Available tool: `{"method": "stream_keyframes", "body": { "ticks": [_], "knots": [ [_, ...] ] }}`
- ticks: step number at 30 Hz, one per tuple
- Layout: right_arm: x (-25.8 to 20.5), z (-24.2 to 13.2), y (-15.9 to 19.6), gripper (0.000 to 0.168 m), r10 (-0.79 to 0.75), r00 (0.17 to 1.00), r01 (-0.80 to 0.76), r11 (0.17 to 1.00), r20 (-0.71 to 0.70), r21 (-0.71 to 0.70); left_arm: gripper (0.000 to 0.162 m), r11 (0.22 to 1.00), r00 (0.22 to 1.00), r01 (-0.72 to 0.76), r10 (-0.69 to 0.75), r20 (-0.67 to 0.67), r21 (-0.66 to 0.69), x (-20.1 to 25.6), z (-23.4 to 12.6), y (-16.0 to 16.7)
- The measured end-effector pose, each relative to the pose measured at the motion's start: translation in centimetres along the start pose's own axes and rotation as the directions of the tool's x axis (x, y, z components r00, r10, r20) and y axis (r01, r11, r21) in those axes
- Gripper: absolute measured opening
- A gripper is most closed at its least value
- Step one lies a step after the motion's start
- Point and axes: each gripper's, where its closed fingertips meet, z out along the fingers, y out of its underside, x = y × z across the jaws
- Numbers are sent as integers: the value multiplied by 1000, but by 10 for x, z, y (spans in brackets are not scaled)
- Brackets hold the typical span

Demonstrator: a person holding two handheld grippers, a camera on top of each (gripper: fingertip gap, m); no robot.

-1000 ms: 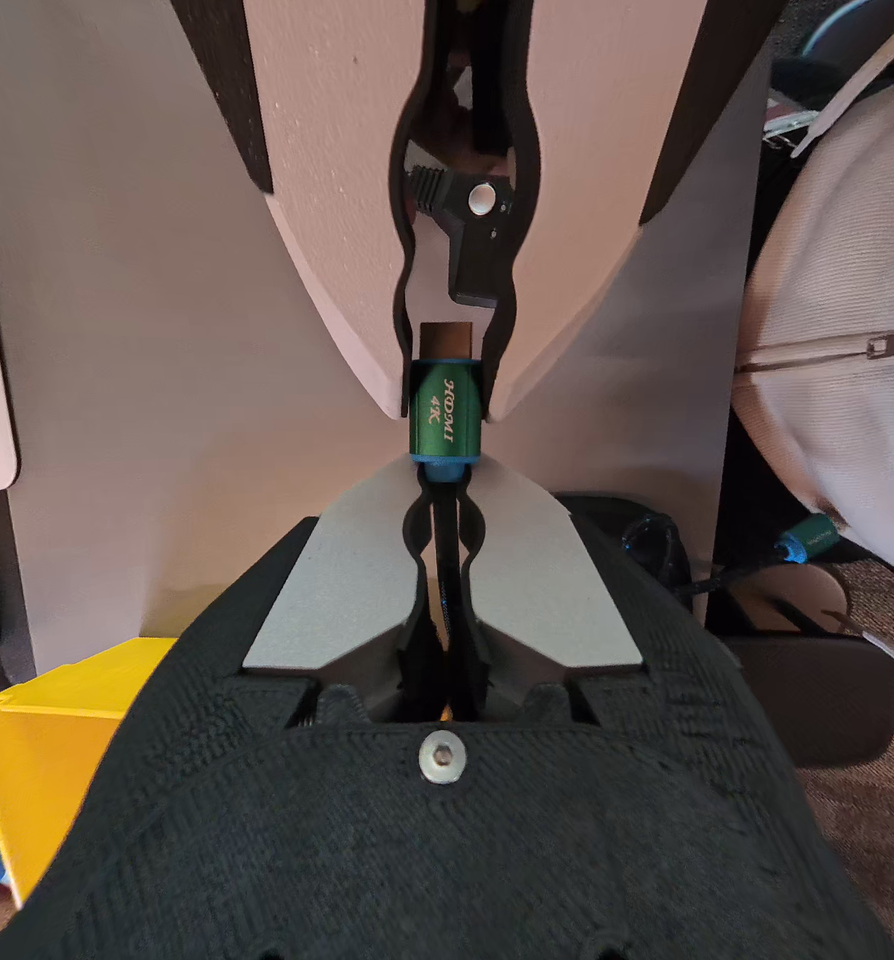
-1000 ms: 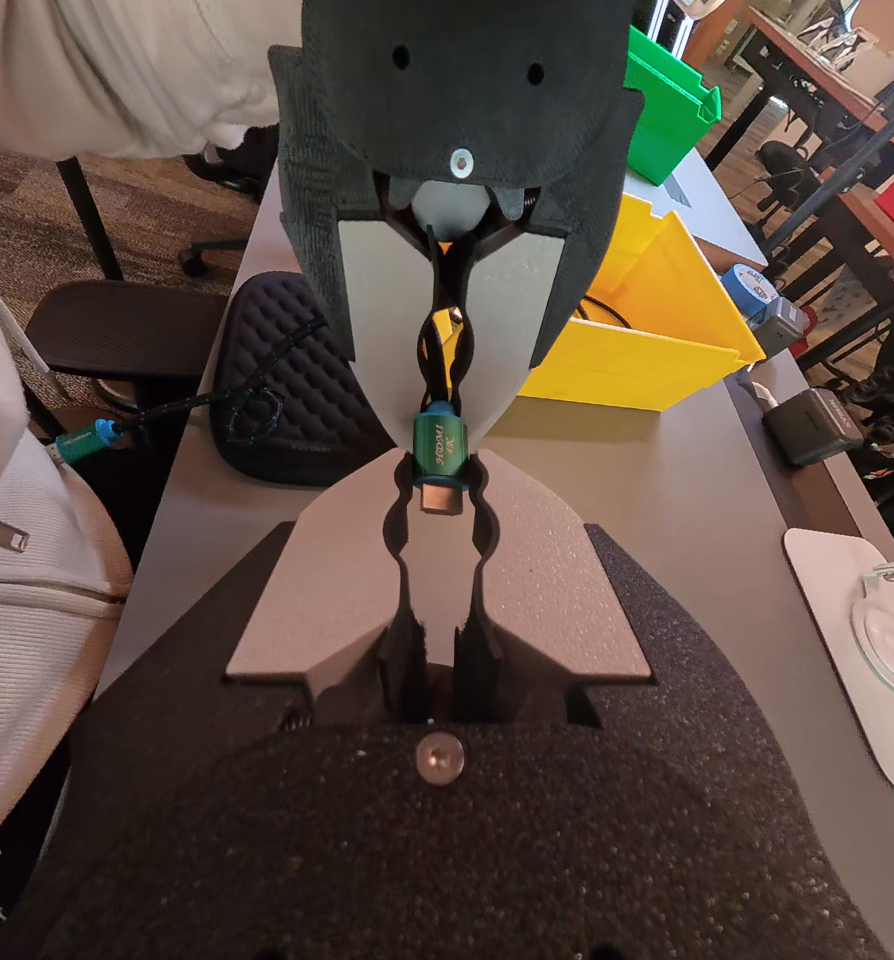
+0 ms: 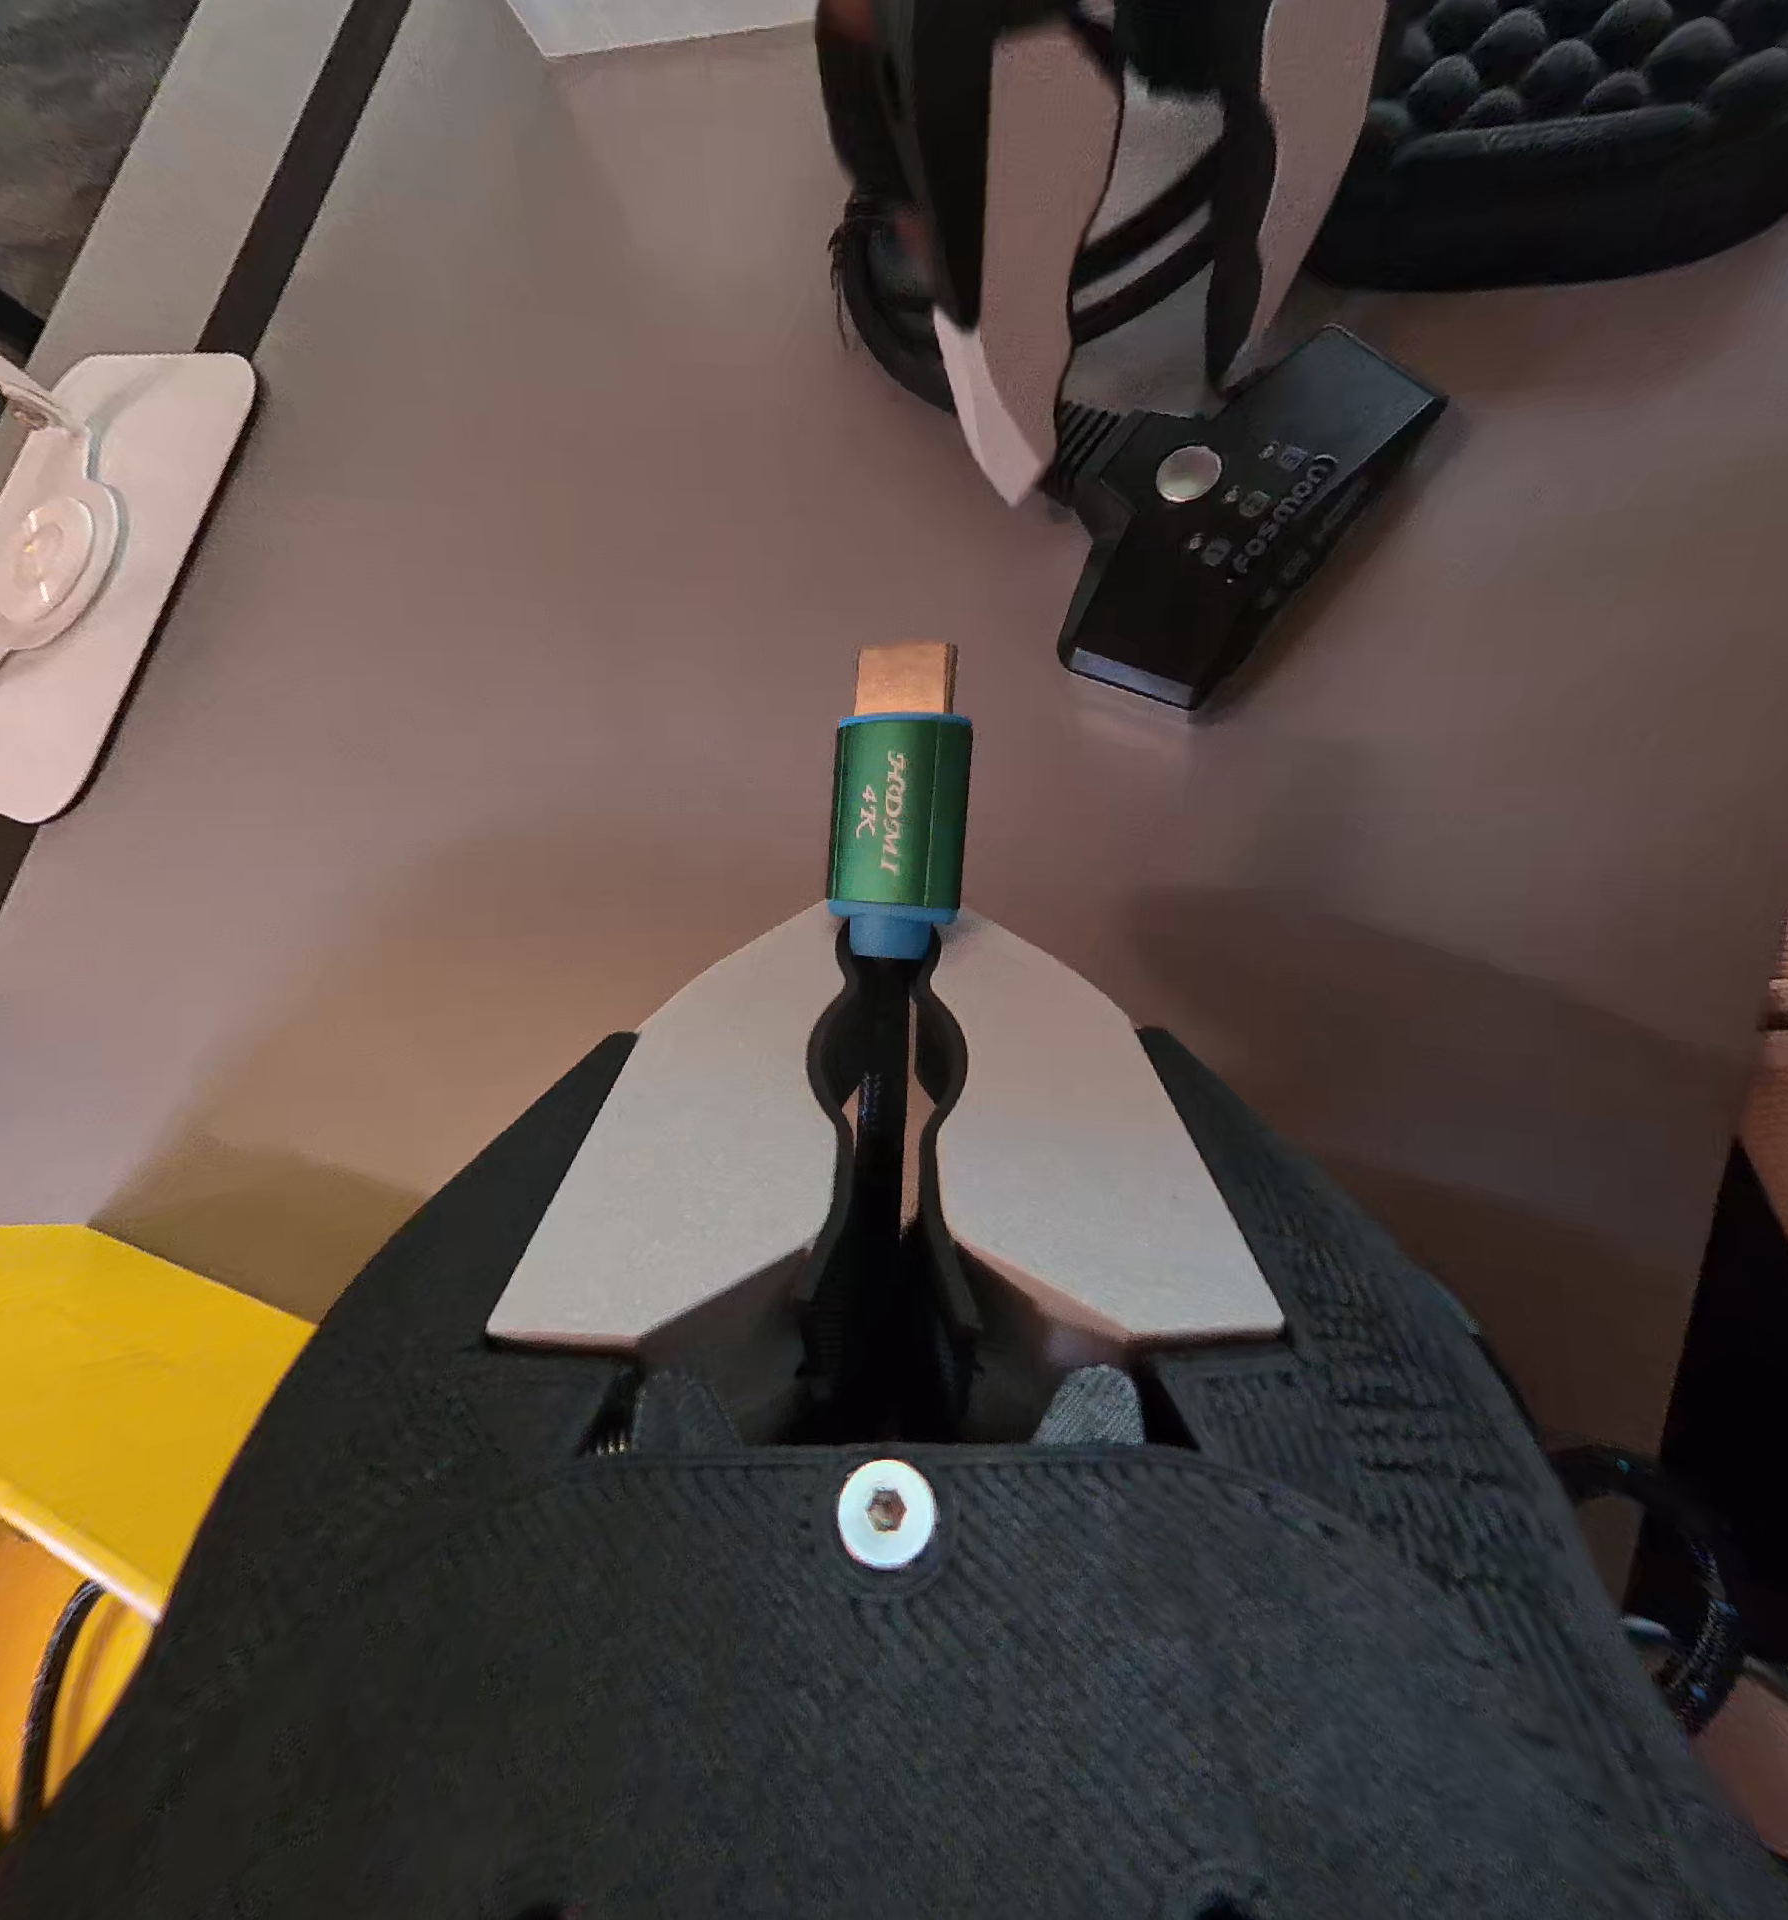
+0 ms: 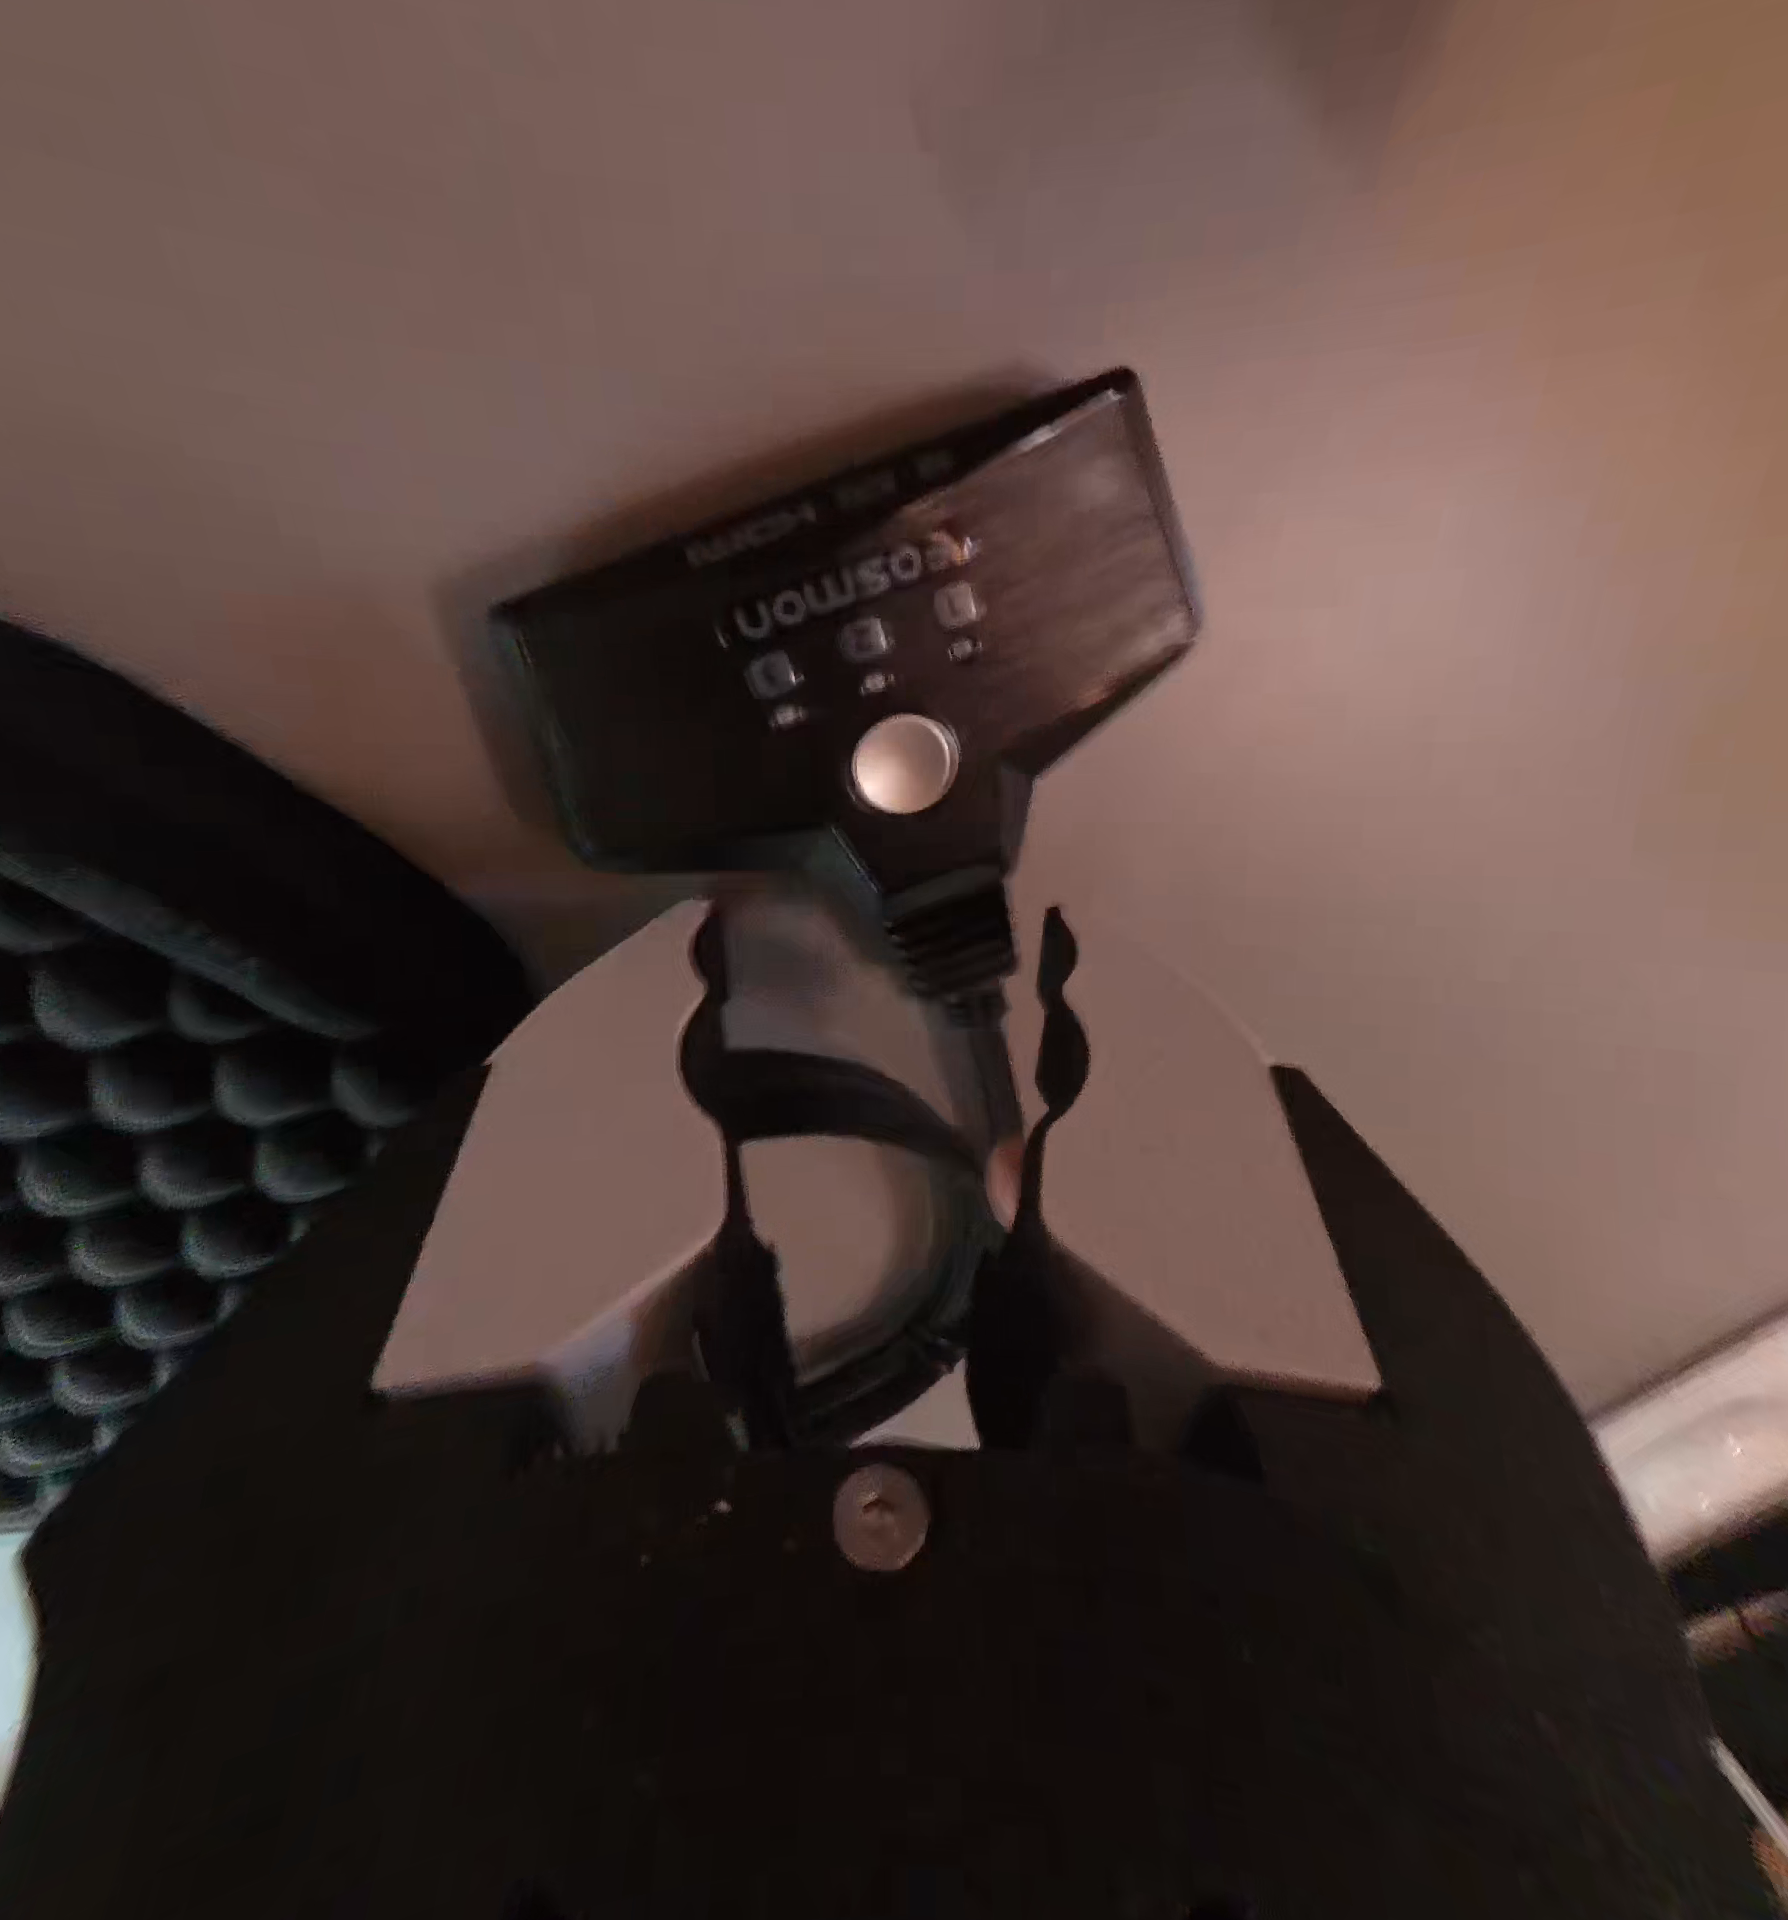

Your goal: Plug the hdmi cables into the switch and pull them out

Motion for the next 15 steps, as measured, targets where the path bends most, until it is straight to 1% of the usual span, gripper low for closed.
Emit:
{"method": "stream_keyframes", "body": {
  "ticks": [1,2,3,5,8,11,13,15],
  "knots": [
    [-1,1,-8,51,7,999,-9,998,35,57,5,1000,1000,6,-6,-11,9,1,0,0],
    [1,2,-12,44,20,999,-23,995,36,92,5,1000,1000,10,-10,-18,17,2,1,1],
    [5,2,-14,33,26,999,-28,993,20,115,5,1000,1000,16,-15,-21,23,1,1,2],
    [7,2,-14,29,31,1000,-31,991,3,133,5,999,999,29,-29,-25,34,0,2,3],
    [-1,-11,0,27,57,998,-57,997,10,55,4,998,999,42,-40,-31,55,-1,1,4],
    [-16,-46,3,26,106,994,-106,993,12,46,4,997,998,50,-48,-34,62,-2,1,5],
    [-36,-64,7,22,147,988,-146,989,50,-15,4,997,998,47,-44,-41,66,0,3,5],
    [-64,-66,10,21,188,976,-179,980,110,-91,4,997,998,41,-38,-45,70,2,6,3]
  ]
}}
